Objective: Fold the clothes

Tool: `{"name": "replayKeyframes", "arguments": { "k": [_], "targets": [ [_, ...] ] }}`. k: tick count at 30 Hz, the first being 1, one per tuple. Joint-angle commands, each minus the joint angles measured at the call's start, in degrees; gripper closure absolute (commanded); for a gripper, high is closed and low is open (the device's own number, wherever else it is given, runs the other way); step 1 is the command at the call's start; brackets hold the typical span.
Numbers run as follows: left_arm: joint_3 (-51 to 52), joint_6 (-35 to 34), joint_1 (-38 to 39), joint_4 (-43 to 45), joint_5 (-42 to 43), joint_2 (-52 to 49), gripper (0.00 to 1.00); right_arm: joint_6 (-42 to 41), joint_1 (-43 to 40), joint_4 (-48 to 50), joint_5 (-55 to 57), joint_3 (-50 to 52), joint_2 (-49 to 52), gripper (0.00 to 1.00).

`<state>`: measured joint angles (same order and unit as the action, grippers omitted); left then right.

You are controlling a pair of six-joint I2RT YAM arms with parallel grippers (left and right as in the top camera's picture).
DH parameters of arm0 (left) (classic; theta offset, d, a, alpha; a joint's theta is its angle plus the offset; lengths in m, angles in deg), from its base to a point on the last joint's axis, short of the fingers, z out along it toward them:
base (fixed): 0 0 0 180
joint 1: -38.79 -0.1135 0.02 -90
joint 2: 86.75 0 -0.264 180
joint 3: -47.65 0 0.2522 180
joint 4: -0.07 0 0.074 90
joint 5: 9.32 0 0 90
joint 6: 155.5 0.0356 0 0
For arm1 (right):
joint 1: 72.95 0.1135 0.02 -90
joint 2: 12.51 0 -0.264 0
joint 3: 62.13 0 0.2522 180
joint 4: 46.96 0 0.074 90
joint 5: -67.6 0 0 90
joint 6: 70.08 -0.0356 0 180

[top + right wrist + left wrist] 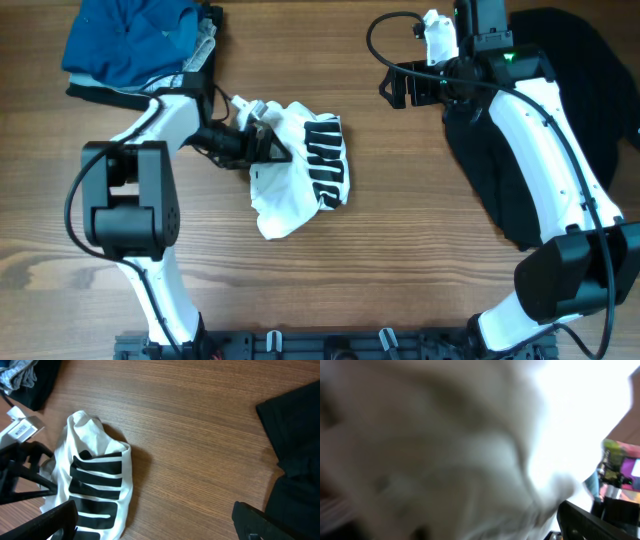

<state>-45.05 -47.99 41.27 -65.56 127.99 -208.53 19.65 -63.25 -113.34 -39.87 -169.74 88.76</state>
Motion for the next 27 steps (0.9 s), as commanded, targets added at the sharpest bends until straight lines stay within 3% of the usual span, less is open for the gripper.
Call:
{"name": "replayKeyframes", "arguments": {
  "k": [1, 3, 5, 6, 8, 14, 19, 22, 27],
  "targets": [
    [1.11, 1.33, 4.7, 2.69, -2.1, -6.58, 0.01, 0.59, -0.04, 0.07, 1.18, 0.0, 0.5, 0.0],
    [1.11, 1.38, 6.6, 3.1, -2.21, -7.63, 0.22, 0.24, -0.04, 0.15, 1.16, 0.0, 0.5, 0.0],
    [1.11, 1.36, 7.69, 3.58, -2.73, -8.44, 0.58, 0.24, -0.04, 0.22, 1.16, 0.0, 0.5, 0.0],
    [1.11, 1.36, 7.8, 3.78, -3.3, -8.46, 0.82, 0.26, -0.04, 0.22, 1.18, 0.0, 0.5, 0.0],
    [1.09, 1.36, 7.41, 4.26, -3.67, -8.46, 0.96, 0.26, -0.04, 0.07, 1.16, 0.0, 0.5, 0.0],
    [0.48, -0.15, 3.04, 3.69, -0.7, -6.58, 0.96, 0.26, -0.02, 0.72, 1.16, 0.0, 0.5, 0.0],
    [-3.67, -2.32, -1.36, 1.4, 0.92, 3.19, 0.96, 0.24, -0.02, 1.95, 1.16, 0.0, 0.5, 0.0],
    [-6.25, -10.75, -2.73, 5.25, 1.25, 9.16, 0.96, 0.24, -0.02, 2.01, 1.14, 0.0, 0.5, 0.0],
    [-6.6, -31.52, -4.68, 24.35, 2.36, 17.25, 0.96, 0.26, -0.02, 1.99, 1.14, 0.0, 0.5, 0.0]
  ]
}}
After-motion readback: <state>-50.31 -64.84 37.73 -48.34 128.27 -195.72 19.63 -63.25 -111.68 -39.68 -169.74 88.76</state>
